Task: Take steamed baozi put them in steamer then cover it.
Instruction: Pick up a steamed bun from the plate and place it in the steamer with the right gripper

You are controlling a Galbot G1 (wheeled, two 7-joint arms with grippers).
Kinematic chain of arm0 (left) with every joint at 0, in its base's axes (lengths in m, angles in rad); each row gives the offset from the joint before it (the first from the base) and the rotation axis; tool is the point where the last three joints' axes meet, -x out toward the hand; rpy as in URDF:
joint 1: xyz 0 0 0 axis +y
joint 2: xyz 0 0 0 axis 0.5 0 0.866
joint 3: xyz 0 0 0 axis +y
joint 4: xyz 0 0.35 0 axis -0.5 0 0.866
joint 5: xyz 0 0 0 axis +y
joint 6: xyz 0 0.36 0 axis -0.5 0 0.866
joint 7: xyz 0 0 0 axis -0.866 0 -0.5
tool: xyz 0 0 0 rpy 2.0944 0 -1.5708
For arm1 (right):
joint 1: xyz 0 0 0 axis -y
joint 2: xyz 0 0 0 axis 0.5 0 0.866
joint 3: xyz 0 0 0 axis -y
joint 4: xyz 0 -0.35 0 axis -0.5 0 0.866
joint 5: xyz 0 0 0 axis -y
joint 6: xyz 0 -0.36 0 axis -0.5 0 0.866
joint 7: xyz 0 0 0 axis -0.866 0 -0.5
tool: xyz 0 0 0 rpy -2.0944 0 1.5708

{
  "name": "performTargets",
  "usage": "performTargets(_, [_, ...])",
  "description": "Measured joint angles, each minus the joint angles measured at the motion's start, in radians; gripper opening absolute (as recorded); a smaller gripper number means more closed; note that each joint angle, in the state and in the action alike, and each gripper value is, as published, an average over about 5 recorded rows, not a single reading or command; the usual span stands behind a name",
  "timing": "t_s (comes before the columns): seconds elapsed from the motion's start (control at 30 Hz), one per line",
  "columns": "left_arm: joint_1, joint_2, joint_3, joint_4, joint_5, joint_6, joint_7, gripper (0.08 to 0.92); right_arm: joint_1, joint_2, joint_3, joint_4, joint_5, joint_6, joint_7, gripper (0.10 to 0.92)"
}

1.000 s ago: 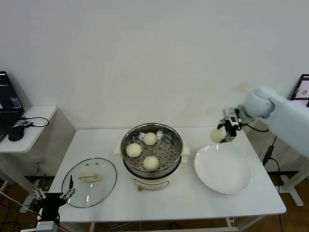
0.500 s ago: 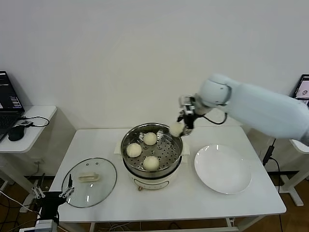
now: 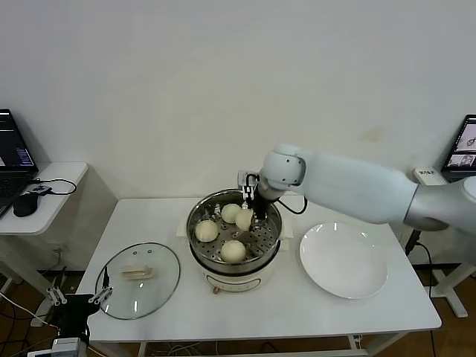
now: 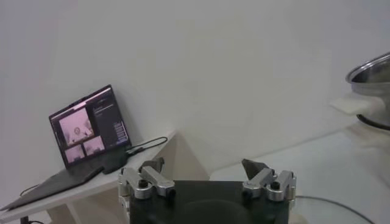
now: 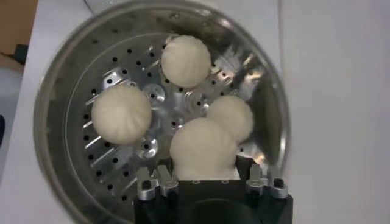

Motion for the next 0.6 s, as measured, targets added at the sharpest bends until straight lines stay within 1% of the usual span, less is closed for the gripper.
performTargets(0.47, [-0.002, -0.003, 0.002, 0.009, 0.001, -0.001, -0.002, 0.823, -0.046, -0.018, -0.002, 0.008, -0.054, -0.028, 0.004, 0.645])
performTargets(0.53, [-0.002, -0.004, 0.003, 0.009, 0.002, -0.001, -0.002, 0.823, -0.048, -0.023, 0.002, 0.011, -0.06, -0.03, 0.007, 0.656])
performTargets(0.6, [-0.002, -0.006, 0.005, 0.007, 0.003, -0.001, -0.002, 0.823, -0.05, -0.028, 0.007, 0.015, -0.063, -0.032, 0.01, 0.694])
